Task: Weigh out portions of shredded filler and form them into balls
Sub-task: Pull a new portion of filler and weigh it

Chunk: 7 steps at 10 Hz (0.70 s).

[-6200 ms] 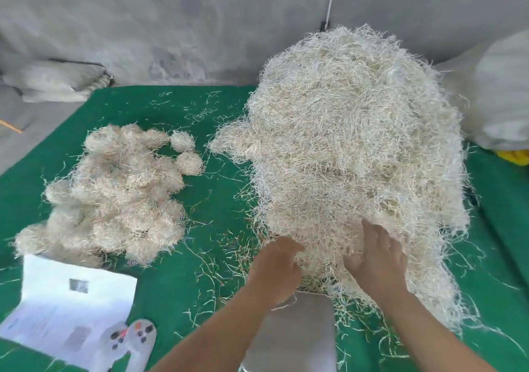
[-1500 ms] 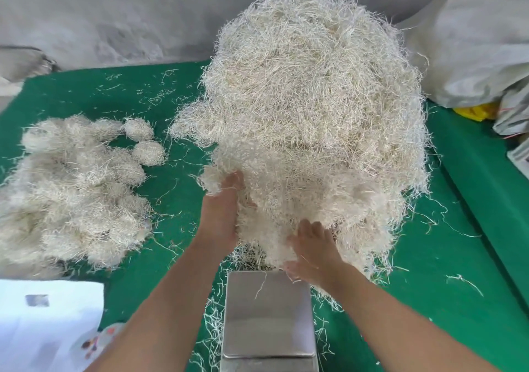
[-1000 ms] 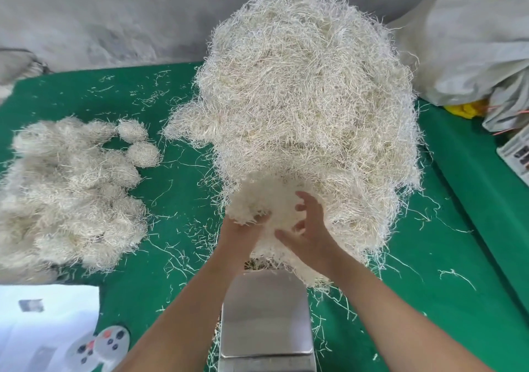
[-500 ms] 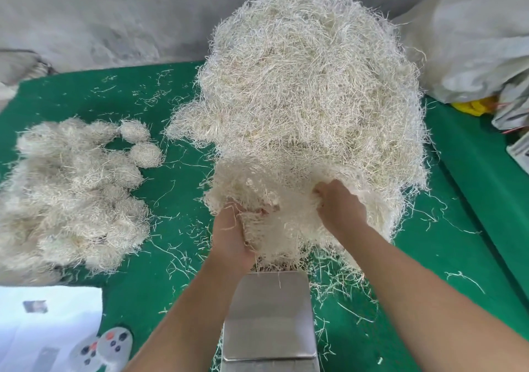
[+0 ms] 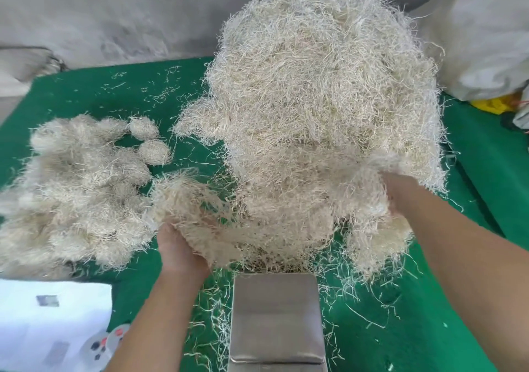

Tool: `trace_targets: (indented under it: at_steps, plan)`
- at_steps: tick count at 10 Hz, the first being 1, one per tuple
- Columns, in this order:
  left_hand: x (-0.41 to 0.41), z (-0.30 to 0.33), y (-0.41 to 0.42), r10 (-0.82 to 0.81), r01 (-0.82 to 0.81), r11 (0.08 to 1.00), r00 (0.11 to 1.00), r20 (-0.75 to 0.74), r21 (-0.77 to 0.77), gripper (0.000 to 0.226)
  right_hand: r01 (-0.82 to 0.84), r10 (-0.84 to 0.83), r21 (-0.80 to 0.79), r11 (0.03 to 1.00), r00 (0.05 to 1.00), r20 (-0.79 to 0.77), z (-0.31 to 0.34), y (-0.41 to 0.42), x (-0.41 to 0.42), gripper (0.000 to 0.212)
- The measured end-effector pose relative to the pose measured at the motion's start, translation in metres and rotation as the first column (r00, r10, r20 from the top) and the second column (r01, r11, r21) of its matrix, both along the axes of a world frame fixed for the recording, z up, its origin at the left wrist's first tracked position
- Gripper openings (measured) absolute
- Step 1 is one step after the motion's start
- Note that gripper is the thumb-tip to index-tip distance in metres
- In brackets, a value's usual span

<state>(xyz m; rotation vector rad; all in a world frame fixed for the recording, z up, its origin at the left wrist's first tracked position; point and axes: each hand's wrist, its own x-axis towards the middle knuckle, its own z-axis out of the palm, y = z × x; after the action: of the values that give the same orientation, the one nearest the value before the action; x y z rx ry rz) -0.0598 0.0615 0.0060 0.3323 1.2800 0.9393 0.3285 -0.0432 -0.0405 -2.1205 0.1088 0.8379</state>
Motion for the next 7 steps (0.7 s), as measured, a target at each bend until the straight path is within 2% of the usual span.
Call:
trace_targets:
  at_steps: [1,2,3,4,5,6,7]
  plan:
    - [0.009,0.005,0.002,-0.140,0.110,0.983,0.966,0.216,0.145,0.022,-0.264,0.263,0.019,0.964,0.963,0.055,0.013,0.004,-0.026,0.068]
    - [0.021,0.004,-0.008,-0.329,0.303,0.940,0.927,0.181,0.156,0.033,-0.725,0.724,0.025,0.689,0.689,0.040,0.025,0.012,-0.048,0.094]
    - [0.031,-0.018,-0.015,-0.305,0.299,0.952,0.947,0.099,0.066,0.033,-0.929,0.960,-0.245,0.276,0.277,0.028,0.062,0.007,-0.040,0.105]
    - [0.037,-0.022,-0.033,-0.324,0.323,0.936,0.946,-0.018,0.143,0.036,-0.838,0.935,-0.418,0.349,0.281,0.217,0.113,-0.005,-0.024,0.081]
    - [0.043,-0.005,-0.047,-0.389,0.382,0.916,0.921,0.033,0.123,0.018,-0.724,0.703,-0.295,0.624,0.354,0.617,0.147,-0.028,-0.044,0.076]
    - [0.050,0.018,-0.065,-0.387,0.365,0.922,0.870,0.306,0.128,0.035,-0.883,0.723,-0.048,0.467,0.350,0.596,0.138,-0.057,-0.120,0.100]
    - [0.054,0.028,-0.090,-0.565,0.558,0.821,0.759,0.324,0.124,0.056,-0.940,0.805,0.195,0.281,0.341,0.486,0.099,-0.071,-0.185,0.127]
